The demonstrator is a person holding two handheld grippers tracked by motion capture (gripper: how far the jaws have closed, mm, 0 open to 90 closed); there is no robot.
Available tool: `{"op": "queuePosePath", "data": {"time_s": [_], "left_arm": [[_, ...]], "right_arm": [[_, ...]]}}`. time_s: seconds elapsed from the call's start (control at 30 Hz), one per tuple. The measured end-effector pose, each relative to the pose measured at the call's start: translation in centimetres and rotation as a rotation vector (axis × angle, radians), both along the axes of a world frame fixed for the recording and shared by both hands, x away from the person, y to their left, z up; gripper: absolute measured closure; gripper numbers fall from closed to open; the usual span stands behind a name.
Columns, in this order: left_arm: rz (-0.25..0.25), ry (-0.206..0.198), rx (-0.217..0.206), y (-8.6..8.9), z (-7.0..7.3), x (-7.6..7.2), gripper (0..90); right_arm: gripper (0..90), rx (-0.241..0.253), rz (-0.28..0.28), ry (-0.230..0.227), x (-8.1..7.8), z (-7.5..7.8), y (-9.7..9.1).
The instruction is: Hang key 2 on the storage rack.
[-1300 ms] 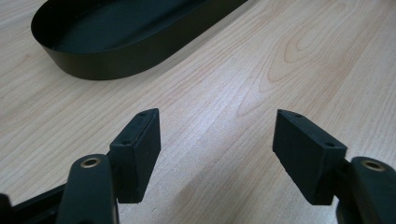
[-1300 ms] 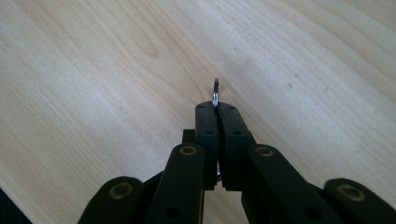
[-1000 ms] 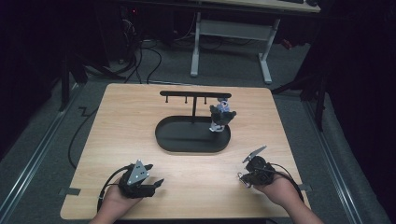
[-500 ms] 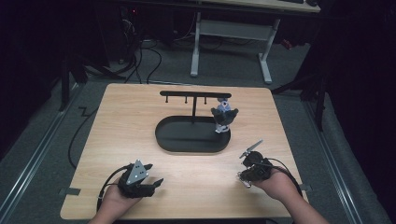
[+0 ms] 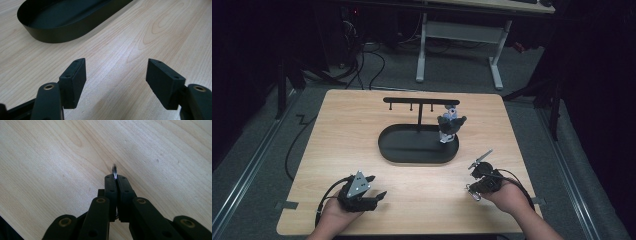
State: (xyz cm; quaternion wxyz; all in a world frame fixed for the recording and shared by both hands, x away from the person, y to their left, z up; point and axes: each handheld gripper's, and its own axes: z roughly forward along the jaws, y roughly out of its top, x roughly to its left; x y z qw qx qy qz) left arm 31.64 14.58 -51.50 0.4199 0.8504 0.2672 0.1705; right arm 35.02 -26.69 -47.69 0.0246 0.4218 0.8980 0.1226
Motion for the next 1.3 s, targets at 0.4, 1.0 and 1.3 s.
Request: {"op": "queuePosePath", "data": {"time_s": [0.4,1.0,1.3], "left_arm": [[0.003,-0.001,-0.006,0.0,-0.1,0.0,33.1],[0.001,0.003,-0.01,0.0,-0.2,0.0,33.1],[-0.001,0.012,-0.027,0.2,-0.2,0.0,33.1]], "right_arm": [[89.1,0.026,0.013,-0.012,-0.1,1.1,-0.3],[89.1,0.162,0.002,-0.036,0.8,4.5,-0.7],[89.1,0.164,0.007,-0.06,1.6,5.9,-0.1]]}}
